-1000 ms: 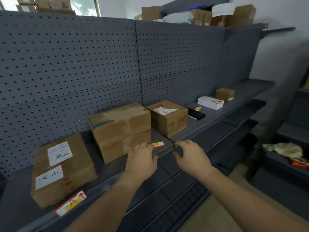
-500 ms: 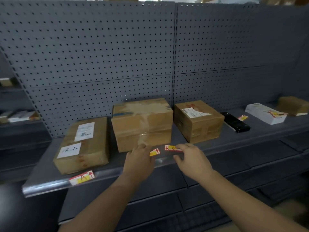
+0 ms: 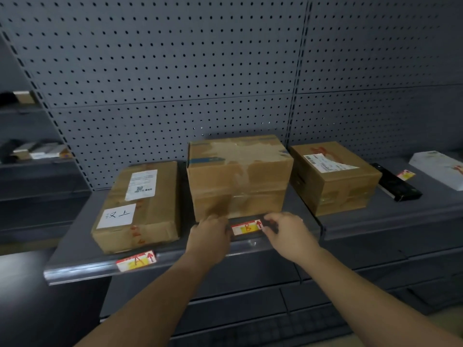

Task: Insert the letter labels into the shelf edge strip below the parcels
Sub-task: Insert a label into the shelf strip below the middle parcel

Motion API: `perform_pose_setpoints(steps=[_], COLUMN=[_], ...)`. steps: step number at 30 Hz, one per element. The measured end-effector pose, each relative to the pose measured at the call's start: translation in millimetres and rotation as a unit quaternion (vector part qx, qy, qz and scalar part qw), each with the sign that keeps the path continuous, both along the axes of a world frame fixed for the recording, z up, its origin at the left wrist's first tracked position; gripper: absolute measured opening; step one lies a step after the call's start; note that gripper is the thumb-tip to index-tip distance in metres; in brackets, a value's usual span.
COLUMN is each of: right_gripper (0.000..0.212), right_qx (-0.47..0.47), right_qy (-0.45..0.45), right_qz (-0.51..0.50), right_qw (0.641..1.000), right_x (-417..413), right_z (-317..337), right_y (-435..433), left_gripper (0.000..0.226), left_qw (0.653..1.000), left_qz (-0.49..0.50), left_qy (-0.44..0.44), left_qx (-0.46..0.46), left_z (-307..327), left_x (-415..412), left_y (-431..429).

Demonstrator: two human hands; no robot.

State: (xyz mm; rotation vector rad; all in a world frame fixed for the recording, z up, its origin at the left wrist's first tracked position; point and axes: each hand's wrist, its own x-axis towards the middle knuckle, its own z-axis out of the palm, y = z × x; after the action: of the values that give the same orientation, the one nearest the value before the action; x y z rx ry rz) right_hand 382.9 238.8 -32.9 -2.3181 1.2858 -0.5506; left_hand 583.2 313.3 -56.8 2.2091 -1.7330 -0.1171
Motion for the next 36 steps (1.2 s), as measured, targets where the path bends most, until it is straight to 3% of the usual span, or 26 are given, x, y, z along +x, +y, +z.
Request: perform_pose_setpoints(steps=[7,16,23,28,36], right_gripper=[0.026,0.048,0.035,0.029,0.032], right_qx=[0.012,0.068,0.051,0.069,0.114], right_qy=[0.053,0.134,0.117,0.135,0.185], right_qz=[0.014,0.089,0.111,0.118,0.118], right_qw=[0.998,0.985,0.986,0.981,0.969], right_x=[14.0,25.0,22.2,22.9,27.8], right_z=[-10.8,-20.7,-24.0,-22.4,-13.4], right_y=[-38.1,-68.9,-73.2,-72.6,-73.6], left_gripper=[0.017,0.035,0.039,0.027,0.030], left_qw=[0.999,0.994,0.993,0.992,0.981], left_qz=[0.027,0.056,0.052,0.043,0.034], left_qy=[0.013,0.007,0.009,0.018,0.101], left_qx=[0.045,0.097,0.105,0.114,0.165], left_z=[-12.3,-9.3,-6.1,-1.9,-1.3], left_x=[4.7,2.3,-1.4,-7.2,-8.1], left_y=[-33.3,-45.1,-42.9,-45.8,-51.2])
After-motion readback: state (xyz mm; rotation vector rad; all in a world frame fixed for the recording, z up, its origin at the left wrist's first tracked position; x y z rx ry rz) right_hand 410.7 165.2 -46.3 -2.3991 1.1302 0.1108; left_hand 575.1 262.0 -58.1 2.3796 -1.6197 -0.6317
